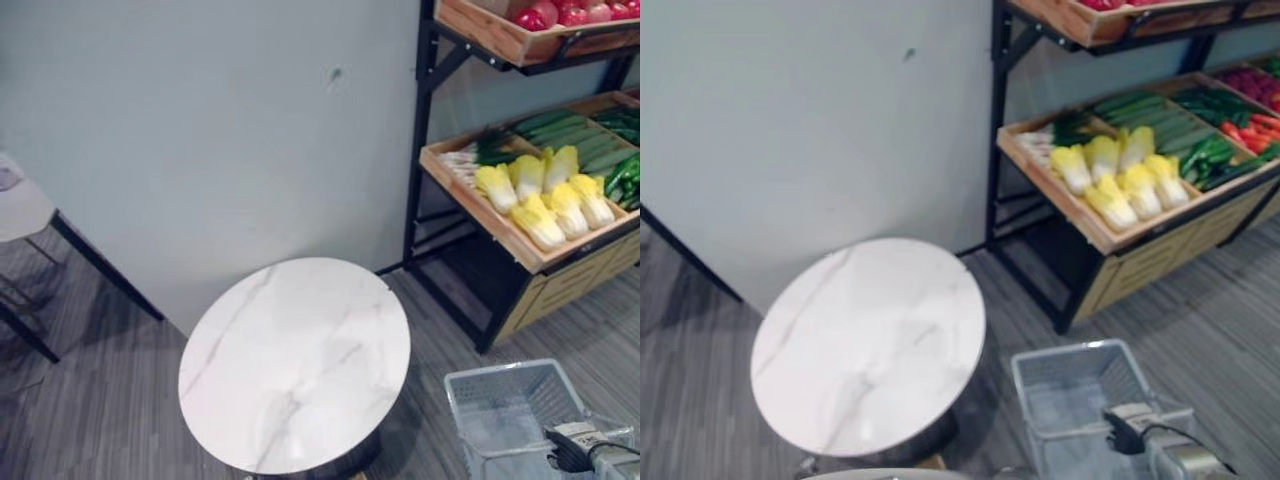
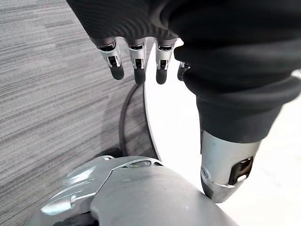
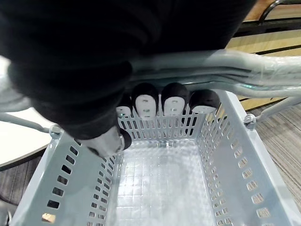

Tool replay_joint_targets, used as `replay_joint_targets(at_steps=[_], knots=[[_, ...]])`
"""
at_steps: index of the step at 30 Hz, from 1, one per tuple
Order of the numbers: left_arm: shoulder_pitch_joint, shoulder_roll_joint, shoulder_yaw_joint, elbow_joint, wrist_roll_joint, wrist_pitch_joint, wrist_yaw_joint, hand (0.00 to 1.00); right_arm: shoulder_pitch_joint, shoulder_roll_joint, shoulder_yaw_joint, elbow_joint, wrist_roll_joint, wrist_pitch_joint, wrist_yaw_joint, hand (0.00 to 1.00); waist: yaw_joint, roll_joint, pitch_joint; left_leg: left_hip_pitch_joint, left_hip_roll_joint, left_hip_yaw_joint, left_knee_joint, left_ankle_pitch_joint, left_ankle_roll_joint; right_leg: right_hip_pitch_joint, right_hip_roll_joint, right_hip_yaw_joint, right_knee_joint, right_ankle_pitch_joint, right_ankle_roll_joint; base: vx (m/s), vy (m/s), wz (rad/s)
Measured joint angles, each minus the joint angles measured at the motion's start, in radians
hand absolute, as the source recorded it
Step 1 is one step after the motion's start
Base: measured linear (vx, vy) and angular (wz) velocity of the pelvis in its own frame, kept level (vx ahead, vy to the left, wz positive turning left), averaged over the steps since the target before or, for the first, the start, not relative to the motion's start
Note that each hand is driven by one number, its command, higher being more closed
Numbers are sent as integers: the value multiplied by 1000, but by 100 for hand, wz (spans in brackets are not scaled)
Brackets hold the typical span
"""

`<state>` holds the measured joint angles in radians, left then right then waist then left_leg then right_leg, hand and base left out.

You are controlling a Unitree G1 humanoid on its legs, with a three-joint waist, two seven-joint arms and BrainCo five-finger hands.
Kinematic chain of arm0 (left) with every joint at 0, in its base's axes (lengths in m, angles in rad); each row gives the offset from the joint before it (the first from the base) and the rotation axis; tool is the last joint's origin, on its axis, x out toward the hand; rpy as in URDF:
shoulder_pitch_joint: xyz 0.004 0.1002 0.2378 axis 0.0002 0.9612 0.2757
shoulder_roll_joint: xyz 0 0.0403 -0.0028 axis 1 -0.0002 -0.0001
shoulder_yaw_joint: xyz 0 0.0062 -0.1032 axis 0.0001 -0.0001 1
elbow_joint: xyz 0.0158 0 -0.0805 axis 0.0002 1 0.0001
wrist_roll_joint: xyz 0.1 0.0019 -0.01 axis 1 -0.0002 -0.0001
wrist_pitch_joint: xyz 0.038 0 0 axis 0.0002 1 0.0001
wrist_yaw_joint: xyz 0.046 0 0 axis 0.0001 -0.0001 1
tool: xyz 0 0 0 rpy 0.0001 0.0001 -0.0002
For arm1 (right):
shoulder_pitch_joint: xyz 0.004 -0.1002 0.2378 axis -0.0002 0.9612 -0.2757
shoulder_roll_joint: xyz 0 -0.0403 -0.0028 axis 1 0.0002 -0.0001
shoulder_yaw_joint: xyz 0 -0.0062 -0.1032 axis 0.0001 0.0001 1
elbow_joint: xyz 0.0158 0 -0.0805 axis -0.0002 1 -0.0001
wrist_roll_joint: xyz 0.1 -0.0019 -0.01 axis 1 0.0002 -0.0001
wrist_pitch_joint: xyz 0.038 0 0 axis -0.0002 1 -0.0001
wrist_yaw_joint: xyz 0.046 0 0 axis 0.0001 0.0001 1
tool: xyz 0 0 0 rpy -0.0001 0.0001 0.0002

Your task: Pick vegetable in the basket

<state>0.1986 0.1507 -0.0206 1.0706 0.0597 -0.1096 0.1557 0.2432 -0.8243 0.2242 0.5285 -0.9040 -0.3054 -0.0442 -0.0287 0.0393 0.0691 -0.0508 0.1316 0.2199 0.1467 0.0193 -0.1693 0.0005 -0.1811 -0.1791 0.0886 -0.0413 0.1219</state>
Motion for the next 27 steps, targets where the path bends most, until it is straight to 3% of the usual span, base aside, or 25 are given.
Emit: replay_joint_targets(at_steps=[1,2,3,4,7,8,9,10,13,15,16,17,18,19,20,21,24,26,27], knots=[[-2,-6,4,-10,-6,-3,2,0,-22,0,0,9,1,5,-5,100,6,-7,6,-8,-16,-30,43,-27,9,-21,-20,19,7,0,-1,-41,18,-33],[2,-19,33,-17,-16,-11,4,0,-54,16,0,40,1,16,-7,100,6,-7,9,-35,-18,-44,228,-118,32,-32,-25,34,18,1,-1,-48,47,-49],[19,-28,40,-17,-18,-13,6,0,-70,31,2,56,1,24,-13,100,9,-1,11,-22,-18,-45,313,-178,31,-32,-14,60,17,2,2,-42,63,-48],[22,-32,43,-17,-18,-13,8,0,-74,39,4,62,1,29,-17,100,9,2,14,-6,-17,-45,302,-195,31,-33,-4,76,13,3,3,-42,58,-40],[27,-39,57,-15,-18,-11,12,0,-78,56,5,67,0,45,-21,100,6,1,21,61,-41,-96,126,-237,49,-45,25,135,-49,36,11,-31,85,-45],[19,-36,59,-13,-18,-10,11,0,-90,69,1,70,1,52,-21,100,2,-11,35,76,-56,-91,62,-242,93,-64,15,149,-53,70,13,-22,99,-40],[15,-30,62,-16,-18,-10,11,0,-90,75,-1,67,1,54,-21,100,1,-5,40,75,-66,-90,56,-238,97,-68,9,155,-53,76,7,-55,116,-15],[9,-26,63,-15,-18,-10,11,0,-82,81,-9,66,0,54,-21,100,-21,-32,65,74,-85,-95,43,-230,109,-73,-8,158,-49,84,2,-66,128,9],[1,-22,60,-15,-15,-10,0,0,-52,112,-74,55,0,65,-21,100,-44,-33,70,74,-120,-87,17,-214,128,-108,-32,172,-32,99,-7,10,104,-4],[6,-21,59,-14,-14,-10,-3,0,-68,143,-90,55,-2,79,-21,100,-45,-34,71,74,-114,-35,23,-216,129,-138,-18,209,-31,125,-11,37,58,-72],[5,-21,67,-13,-13,-10,-3,0,-98,144,-78,56,-2,86,-21,100,-41,-33,73,75,-98,24,28,-225,127,-174,8,194,-23,176,-29,-10,15,-153],[-1,-18,69,-6,-7,-10,-3,0,-139,138,-58,54,-2,89,-28,100,-34,-28,90,82,-67,94,30,-225,128,-208,43,109,-17,248,-94,-29,5,-172],[-12,-15,69,-5,-4,-10,-3,0,-165,137,-55,51,-2,90,-34,100,-22,-17,107,96,-47,134,24,-224,131,-207,60,56,-23,280,-124,-111,-64,-182],[-29,-15,68,-6,3,-13,-4,0,-187,138,-54,30,-1,98,-37,100,-10,-25,153,136,-20,202,10,-229,144,-220,49,-82,75,199,-179,-153,-107,-143],[-38,-11,67,-2,4,-9,-4,0,-184,135,-60,22,-1,102,-37,100,-19,-29,169,155,-10,244,11,-230,142,-251,12,-198,263,75,-204,-123,-131,-131],[-39,-12,68,2,4,-7,-7,0,-175,132,-66,20,-1,108,-37,100,-29,-24,174,172,8,269,14,-230,141,-262,-13,-227,409,12,-202,-28,-86,-77],[-32,-21,80,3,4,3,-8,0,-153,124,-90,14,-2,109,-36,100,-44,-30,172,217,23,333,19,-235,108,-238,-71,-223,506,-44,-176,79,-85,-83],[-35,-32,100,5,4,9,-11,0,-174,110,-80,-3,-2,112,-35,100,-36,-27,175,228,31,374,28,-248,86,-218,0,-234,407,-50,-172,5,-89,-147],[-39,-30,99,4,4,10,-14,0,-205,110,-57,-15,-2,113,-36,100,-25,-21,171,233,35,404,13,-248,87,-188,59,-218,282,-54,-167,-32,-179,-181]])
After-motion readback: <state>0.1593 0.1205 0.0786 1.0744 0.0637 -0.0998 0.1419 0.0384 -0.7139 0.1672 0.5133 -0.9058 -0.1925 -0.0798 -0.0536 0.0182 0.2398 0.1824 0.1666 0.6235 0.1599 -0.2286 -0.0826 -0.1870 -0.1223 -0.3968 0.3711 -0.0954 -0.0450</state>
